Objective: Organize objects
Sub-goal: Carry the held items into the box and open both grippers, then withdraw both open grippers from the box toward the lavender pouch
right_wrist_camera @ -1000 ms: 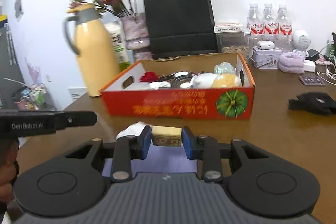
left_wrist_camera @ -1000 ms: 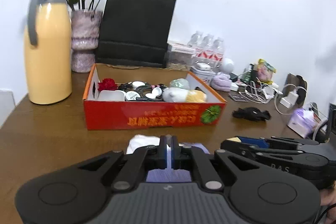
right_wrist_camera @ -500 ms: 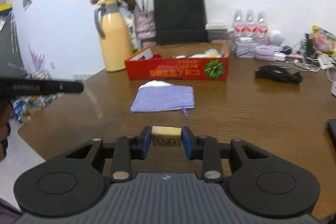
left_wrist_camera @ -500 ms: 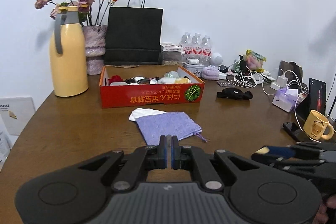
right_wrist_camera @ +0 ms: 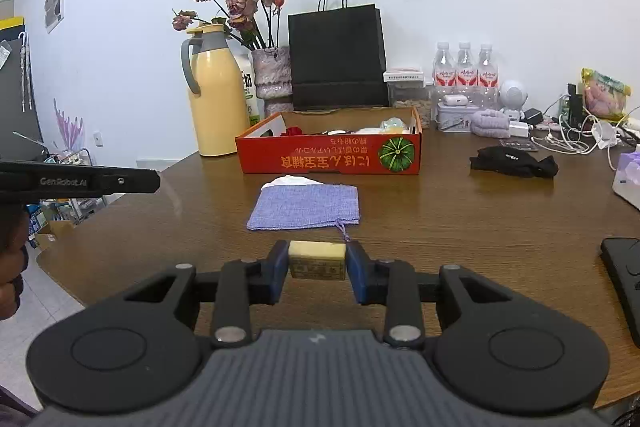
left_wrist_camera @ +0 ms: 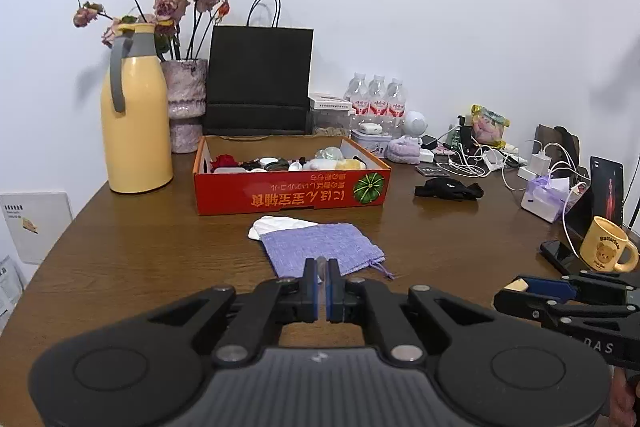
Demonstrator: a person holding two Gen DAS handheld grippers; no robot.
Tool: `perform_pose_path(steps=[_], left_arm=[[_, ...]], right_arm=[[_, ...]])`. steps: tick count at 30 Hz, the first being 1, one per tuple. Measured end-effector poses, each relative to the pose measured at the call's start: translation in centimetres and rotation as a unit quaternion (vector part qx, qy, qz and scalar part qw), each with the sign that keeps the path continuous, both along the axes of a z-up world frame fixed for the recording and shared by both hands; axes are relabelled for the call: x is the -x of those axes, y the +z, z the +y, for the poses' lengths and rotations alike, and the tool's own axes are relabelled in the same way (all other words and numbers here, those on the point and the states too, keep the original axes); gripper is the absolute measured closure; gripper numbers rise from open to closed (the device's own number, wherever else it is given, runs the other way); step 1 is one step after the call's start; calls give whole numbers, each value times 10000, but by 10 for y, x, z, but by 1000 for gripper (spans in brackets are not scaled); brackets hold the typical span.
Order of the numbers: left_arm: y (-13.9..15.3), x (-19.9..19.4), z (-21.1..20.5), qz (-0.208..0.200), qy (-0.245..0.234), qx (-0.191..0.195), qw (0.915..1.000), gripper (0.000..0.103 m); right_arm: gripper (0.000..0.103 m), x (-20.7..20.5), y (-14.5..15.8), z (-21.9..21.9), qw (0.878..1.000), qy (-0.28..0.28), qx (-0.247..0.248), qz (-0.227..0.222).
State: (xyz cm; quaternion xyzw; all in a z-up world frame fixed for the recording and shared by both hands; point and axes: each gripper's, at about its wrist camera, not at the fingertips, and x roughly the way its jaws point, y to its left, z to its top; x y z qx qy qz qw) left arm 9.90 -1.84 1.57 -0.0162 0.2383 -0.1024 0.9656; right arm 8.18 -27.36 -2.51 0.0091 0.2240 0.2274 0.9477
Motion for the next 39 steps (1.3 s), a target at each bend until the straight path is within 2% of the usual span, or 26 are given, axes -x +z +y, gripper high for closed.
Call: perform_pose_path(steps=[3, 6, 9, 12, 17, 19, 22, 25, 27, 28, 30, 32, 34, 37, 39], left_arm=[[7, -25, 5, -73, -97, 75, 9999, 101], [23, -67, 10, -235, -227, 114, 9994, 101], [44, -123, 13, -397, -371, 91, 9985, 101], [59, -190, 13, -386, -395, 118, 9984, 101], [57, -310, 11, 33, -206, 50, 9998, 101], [46, -358, 11, 284, -60, 4, 9996, 101], [23, -420, 16, 936, -96, 258, 9952, 100], [2, -457, 11, 1069, 87, -38, 9942, 96], [-12, -474, 11, 1227, 120, -61, 9924, 77], [-16, -477, 12, 1247, 192, -94, 9920, 77], [-18, -477, 14, 1135, 275, -217, 9929, 73], [-15, -471, 18, 1017, 301, -295, 9939, 71], [-6, -463, 21, 970, 392, -326, 9940, 71], [17, -439, 25, 803, 400, -294, 9955, 69], [35, -414, 23, 596, 351, -348, 9970, 63]], right_arm=[[71, -16, 4, -1, 9999, 50, -89, -25], [71, -45, 17, 0, 9995, 193, -180, -169], [71, -94, 37, 5, 9987, 300, -142, -384], [71, -164, 56, 15, 9986, 384, -152, -342], [71, -295, 66, 44, 9994, 263, -195, 108], [71, -346, 59, 58, 9990, 129, -173, 396], [71, -408, 39, 74, 9958, -60, -125, 907], [69, -449, 20, 90, 9943, -230, -11, 1037], [54, -472, 8, 94, 9918, -318, -73, 1233], [48, -480, 2, 97, 9912, -386, -27, 1270], [45, -484, -1, 96, 9916, -474, -12, 1204], [32, -481, 3, 91, 9927, -404, -182, 1123], [28, -474, 13, 82, 9940, -417, -267, 977], [27, -455, 32, 72, 9961, -394, -245, 757], [26, -439, 48, 65, 9972, -334, -271, 619]])
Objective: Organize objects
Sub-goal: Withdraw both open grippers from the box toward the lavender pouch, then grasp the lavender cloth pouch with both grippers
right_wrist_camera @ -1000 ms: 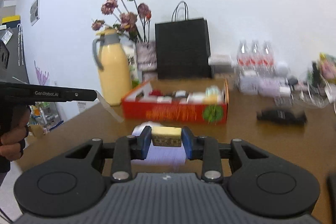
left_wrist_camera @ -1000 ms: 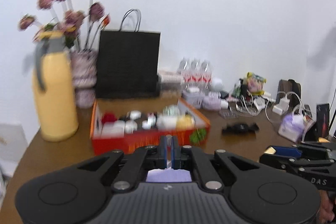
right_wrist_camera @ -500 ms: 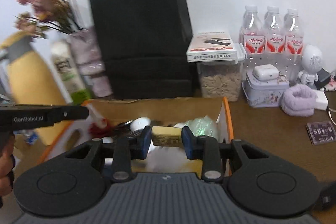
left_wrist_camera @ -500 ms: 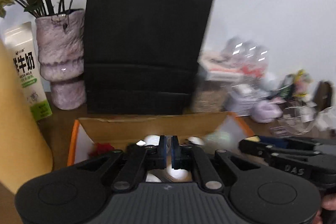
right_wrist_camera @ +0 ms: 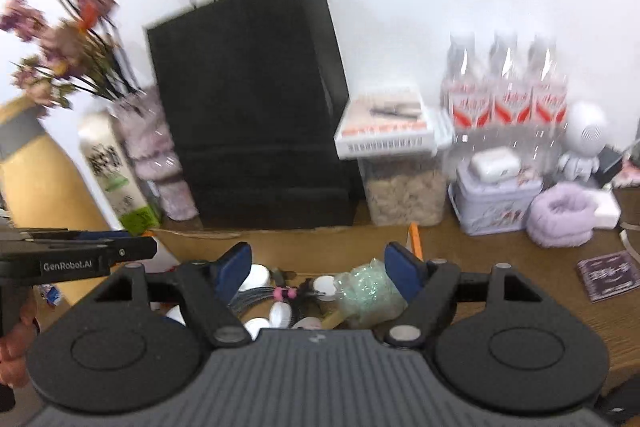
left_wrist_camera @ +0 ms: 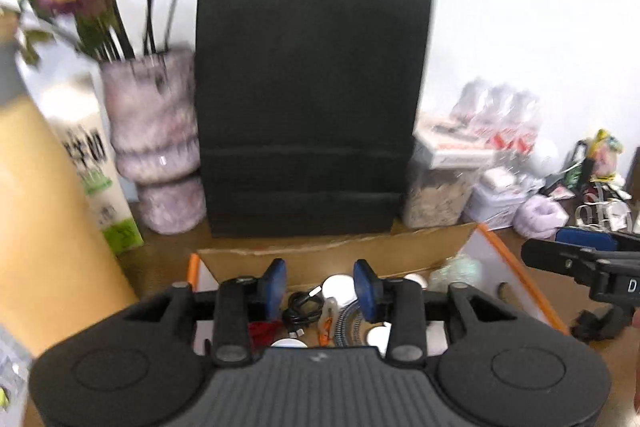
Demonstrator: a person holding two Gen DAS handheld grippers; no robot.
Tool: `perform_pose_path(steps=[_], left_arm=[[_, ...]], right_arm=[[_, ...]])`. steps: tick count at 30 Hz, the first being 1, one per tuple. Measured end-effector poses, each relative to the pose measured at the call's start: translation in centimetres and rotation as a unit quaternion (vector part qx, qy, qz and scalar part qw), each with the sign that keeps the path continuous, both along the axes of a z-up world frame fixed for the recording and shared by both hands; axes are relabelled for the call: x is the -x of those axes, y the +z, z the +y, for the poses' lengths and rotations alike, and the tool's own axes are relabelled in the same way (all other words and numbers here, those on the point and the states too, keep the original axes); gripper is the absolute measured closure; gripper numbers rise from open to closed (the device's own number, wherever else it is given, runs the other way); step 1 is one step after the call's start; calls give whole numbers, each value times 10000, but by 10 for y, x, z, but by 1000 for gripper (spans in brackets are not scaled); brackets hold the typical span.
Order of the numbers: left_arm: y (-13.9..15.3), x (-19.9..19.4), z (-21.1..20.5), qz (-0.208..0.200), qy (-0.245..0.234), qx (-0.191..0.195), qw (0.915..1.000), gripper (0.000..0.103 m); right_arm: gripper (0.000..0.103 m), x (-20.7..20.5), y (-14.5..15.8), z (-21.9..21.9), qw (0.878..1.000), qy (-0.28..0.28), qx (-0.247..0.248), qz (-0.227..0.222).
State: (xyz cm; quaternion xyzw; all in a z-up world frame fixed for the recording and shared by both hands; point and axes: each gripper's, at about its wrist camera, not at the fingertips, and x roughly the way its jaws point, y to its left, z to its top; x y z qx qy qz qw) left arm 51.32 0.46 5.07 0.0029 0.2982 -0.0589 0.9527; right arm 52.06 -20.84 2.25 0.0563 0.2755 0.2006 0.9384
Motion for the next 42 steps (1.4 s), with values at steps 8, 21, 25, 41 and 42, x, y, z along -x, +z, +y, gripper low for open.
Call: perform_pose_path(steps=[8, 21, 25, 41, 42], left_arm=[[44, 169, 1, -1005, -148, 311, 9943, 45], [-18, 413, 3, -1030, -481, -32, 9935, 19], [-37, 452, 12, -713, -419, -25, 9966, 19], [-77, 406, 24, -232, -51, 223, 9995, 22], [-81, 392, 20, -195, -67, 131, 9997, 24]], right_arm=[[14, 136, 40, -29, 9963, 301, 123, -794], [0, 401, -8, -37, 9892, 802, 648, -1041], [0, 446, -31, -41, 9884, 570, 1251, -649], [11, 416, -53, -32, 9924, 337, 1060, -522], [13, 404, -59, -31, 9931, 343, 1043, -424]])
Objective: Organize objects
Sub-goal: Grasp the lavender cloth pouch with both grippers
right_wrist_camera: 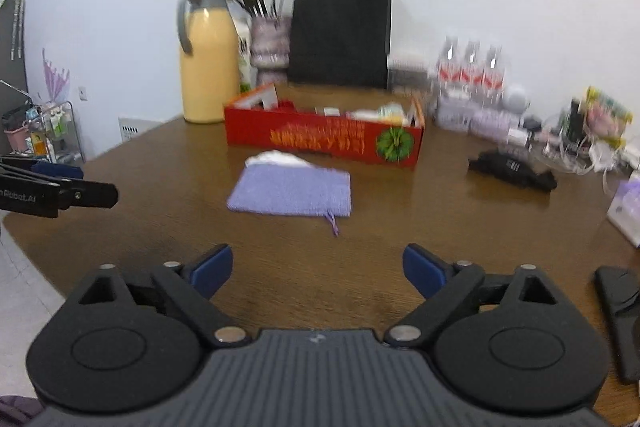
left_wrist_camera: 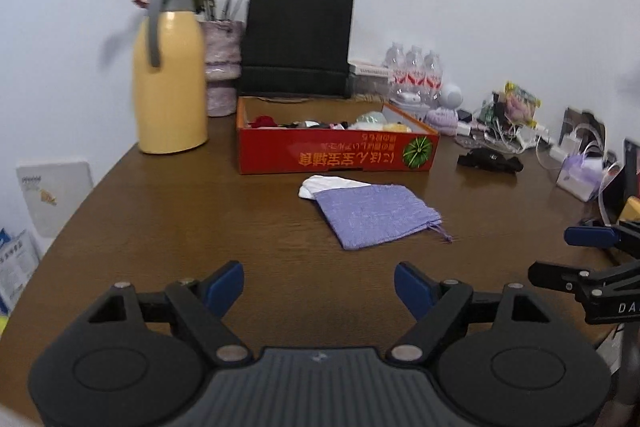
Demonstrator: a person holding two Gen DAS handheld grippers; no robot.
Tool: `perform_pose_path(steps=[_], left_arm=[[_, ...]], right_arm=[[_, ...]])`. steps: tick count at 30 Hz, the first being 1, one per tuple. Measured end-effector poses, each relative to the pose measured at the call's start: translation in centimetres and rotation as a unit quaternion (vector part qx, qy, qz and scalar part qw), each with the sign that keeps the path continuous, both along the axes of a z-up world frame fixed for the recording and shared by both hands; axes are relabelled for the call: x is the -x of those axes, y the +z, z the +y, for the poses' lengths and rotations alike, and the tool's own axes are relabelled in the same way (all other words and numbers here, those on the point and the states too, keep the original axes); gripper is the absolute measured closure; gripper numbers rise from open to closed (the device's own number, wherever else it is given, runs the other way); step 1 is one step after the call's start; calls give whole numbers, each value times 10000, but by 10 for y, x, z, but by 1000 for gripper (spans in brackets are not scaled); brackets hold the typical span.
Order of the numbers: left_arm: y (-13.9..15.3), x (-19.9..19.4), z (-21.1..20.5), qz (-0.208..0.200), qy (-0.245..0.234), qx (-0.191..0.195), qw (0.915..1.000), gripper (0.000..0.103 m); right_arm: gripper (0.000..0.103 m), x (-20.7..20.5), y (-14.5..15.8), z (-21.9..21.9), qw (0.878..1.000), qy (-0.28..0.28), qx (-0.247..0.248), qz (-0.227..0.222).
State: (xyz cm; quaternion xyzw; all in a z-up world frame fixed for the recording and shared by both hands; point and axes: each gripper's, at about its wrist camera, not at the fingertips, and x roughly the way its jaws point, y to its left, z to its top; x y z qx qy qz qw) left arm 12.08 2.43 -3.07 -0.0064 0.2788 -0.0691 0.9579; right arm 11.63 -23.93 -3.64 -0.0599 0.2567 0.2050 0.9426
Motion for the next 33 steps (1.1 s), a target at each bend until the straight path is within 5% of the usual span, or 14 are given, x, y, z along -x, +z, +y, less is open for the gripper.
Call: perform_pose_path(steps=[8, 13, 17, 20, 22, 28, 33], left_arm=[[-31, -116, -25, 629, -101, 248, 9977, 51], [-41, -145, -37, 615, -69, 229, 9978, 52], [-48, -153, -41, 768, -9, 251, 9967, 89], [-46, -139, -38, 719, 127, 299, 9969, 95], [-42, -117, -33, 706, 111, 467, 9964, 96], [-33, -34, -35, 681, -185, 470, 9964, 96], [-38, -14, -38, 703, -147, 153, 9973, 74]], right_arm=[[40, -110, -41, 25, 9984, -114, -193, 527], [44, -159, -50, 49, 9980, -156, -66, 615], [67, -169, -59, 58, 9977, -229, -3, 643], [82, -159, -55, 55, 9976, -274, -18, 629], [96, -140, -50, 50, 9980, -234, -58, 579], [97, -45, -41, 31, 9964, 111, -224, 804], [86, -13, -41, 24, 9957, -43, -398, 832]])
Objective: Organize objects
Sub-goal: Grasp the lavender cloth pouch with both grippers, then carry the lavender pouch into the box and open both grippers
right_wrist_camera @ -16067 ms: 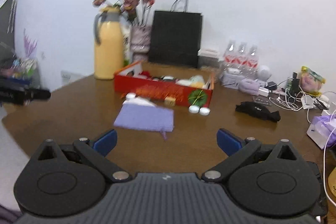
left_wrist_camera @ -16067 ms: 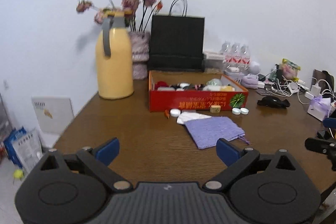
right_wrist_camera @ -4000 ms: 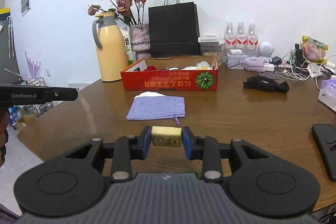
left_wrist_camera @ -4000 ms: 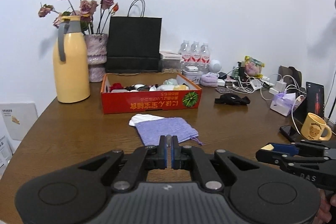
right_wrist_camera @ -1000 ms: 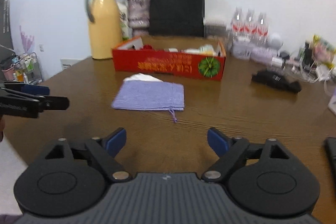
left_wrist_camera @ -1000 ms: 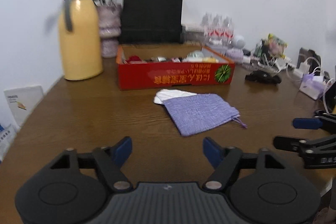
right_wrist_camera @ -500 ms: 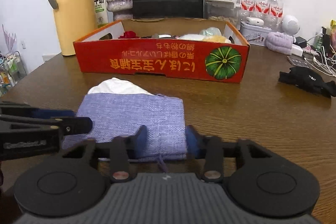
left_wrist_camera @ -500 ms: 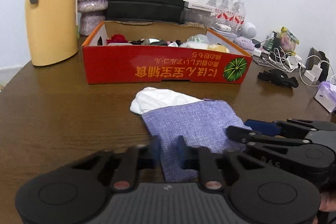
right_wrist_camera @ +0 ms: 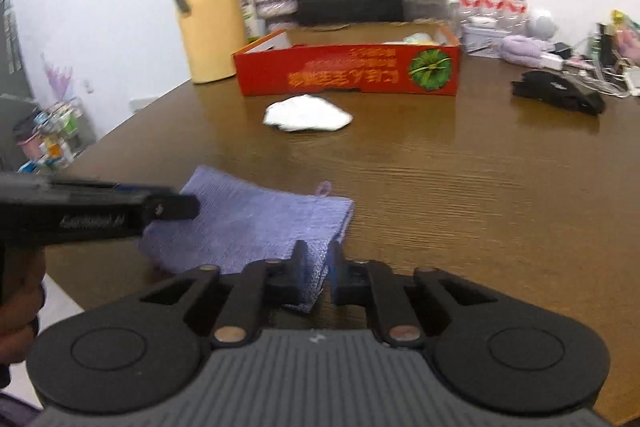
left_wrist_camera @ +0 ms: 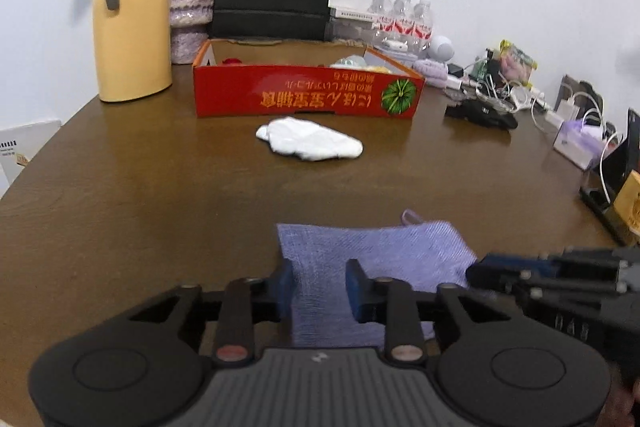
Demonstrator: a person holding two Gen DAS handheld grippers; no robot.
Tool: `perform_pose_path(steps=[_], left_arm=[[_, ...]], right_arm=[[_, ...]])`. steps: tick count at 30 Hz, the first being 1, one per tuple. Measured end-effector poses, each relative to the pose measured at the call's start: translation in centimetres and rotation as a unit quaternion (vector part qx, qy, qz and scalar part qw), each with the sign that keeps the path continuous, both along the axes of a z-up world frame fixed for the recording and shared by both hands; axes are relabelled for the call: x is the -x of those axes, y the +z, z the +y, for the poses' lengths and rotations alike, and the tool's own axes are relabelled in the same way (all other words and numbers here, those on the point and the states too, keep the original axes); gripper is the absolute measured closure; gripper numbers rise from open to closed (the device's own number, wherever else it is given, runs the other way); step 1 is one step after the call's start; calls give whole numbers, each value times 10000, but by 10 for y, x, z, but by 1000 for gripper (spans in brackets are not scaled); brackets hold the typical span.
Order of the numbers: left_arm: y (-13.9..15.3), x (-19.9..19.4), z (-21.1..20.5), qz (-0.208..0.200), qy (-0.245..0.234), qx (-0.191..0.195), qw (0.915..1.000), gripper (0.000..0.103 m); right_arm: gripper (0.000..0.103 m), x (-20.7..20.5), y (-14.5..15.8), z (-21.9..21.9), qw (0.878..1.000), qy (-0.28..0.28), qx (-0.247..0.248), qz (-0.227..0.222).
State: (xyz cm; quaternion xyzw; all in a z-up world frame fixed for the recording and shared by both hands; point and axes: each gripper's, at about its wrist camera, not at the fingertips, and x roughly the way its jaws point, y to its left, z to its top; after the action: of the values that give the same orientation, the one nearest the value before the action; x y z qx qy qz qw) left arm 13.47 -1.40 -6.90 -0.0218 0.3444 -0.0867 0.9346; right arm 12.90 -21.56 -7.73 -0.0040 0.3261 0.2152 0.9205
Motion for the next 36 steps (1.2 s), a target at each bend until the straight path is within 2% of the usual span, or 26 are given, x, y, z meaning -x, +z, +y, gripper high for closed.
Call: perform_pose_path(steps=[2, 3, 6, 8, 9, 10, 14, 18, 22, 25, 29, 33, 35, 36], left_arm=[[-4, -1, 0, 86, -12, -28, 10000, 72], [-6, -1, 0, 94, 25, -40, 9999, 71], [-11, -2, 4, 68, 17, 31, 10000, 71], [-12, -2, 5, 55, 45, 64, 10000, 74], [-12, -2, 5, 56, 66, 72, 9999, 82], [-12, -1, 5, 60, 94, 75, 9999, 89], [-11, 8, 9, 66, 87, 257, 9996, 98], [1, 22, 12, -93, 76, 360, 9993, 100], [24, 16, 14, -454, -96, 474, 9978, 100], [43, -23, 18, -686, -187, 503, 9962, 100], [80, -96, 25, -1015, -371, 573, 9925, 100], [114, -196, 44, -1066, -443, 836, 9898, 100], [121, -254, 53, -859, -324, 874, 9919, 100], [120, -280, 54, -810, -259, 743, 9936, 100]], right_arm=[[61, -4, -1, -1, 9999, -152, 7, -18], [57, -5, -2, -1, 9998, -195, -25, -40], [57, -12, -8, 4, 9998, -185, -118, -22], [59, -14, -12, 10, 9997, -210, -111, -82], [63, -14, -13, 14, 9997, -219, -56, -135], [79, -13, -14, 18, 9996, -192, 19, -194], [94, -4, -13, 28, 9989, -108, 241, -387], [96, 15, -4, 29, 9980, -37, 308, -555], [96, 16, 12, 18, 9981, -47, 54, -611], [96, -9, 28, 8, 9975, 11, -262, -660], [96, -76, 62, 8, 9951, 128, -451, -865], [96, -161, 107, 34, 9908, 233, -238, -1313], [96, -218, 119, 52, 9916, 310, -163, -1245], [96, -250, 121, 63, 9928, 324, -119, -1149]])
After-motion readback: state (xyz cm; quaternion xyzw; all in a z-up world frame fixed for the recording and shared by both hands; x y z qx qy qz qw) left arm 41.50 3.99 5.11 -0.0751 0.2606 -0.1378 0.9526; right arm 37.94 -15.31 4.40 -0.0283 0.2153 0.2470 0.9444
